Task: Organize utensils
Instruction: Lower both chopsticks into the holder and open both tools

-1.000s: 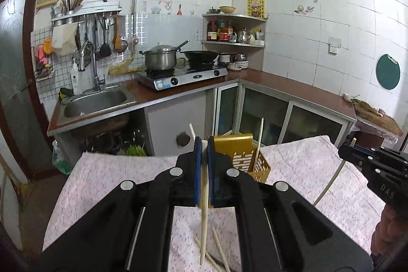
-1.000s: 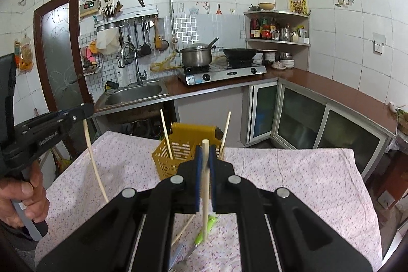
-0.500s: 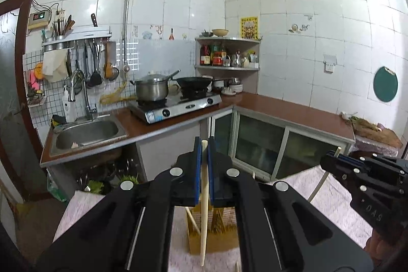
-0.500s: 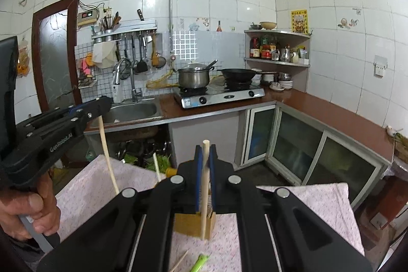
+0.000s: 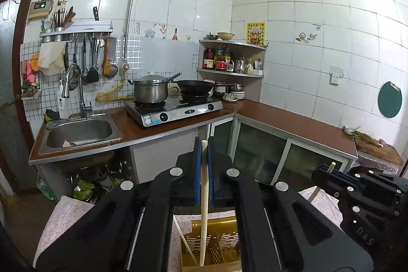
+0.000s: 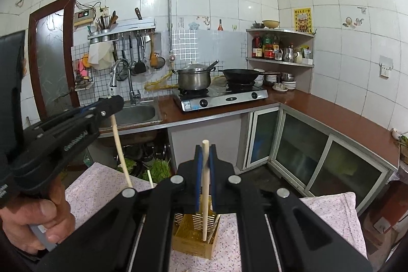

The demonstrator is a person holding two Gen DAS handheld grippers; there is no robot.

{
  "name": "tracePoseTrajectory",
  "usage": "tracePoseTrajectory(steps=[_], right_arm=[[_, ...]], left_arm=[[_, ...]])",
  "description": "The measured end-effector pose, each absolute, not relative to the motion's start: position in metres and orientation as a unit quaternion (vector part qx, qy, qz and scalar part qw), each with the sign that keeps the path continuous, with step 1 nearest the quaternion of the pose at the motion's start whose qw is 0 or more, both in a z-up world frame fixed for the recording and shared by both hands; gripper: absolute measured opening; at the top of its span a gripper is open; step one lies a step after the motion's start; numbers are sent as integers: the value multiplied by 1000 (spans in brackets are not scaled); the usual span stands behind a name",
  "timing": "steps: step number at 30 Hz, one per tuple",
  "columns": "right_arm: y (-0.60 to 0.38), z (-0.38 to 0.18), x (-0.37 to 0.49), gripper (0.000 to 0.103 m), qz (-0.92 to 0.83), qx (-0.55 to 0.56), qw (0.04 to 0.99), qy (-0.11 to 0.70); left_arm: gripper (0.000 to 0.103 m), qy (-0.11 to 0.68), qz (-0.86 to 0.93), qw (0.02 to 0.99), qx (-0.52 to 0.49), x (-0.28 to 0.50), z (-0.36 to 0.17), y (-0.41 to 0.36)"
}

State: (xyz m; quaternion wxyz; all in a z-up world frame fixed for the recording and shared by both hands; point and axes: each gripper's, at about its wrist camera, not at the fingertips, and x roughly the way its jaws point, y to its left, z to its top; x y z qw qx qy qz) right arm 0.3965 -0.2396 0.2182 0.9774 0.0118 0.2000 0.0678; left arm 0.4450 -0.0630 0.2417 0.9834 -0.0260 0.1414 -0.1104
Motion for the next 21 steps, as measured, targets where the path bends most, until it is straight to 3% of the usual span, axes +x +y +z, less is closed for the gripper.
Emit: tracePoseTrajectory(steps=[15, 20, 21], right_arm=[[-237, 188, 427, 6, 68, 16, 972, 226], [-243, 158, 447, 7, 53, 25, 959, 277], [-245, 154, 449, 8, 48, 27, 958, 280]], left_arm=[[3, 176, -98, 979, -38, 478, 195, -55], [4, 242, -87, 965, -48, 503, 159, -46], [8, 256, -80, 962, -49, 508, 151, -42]])
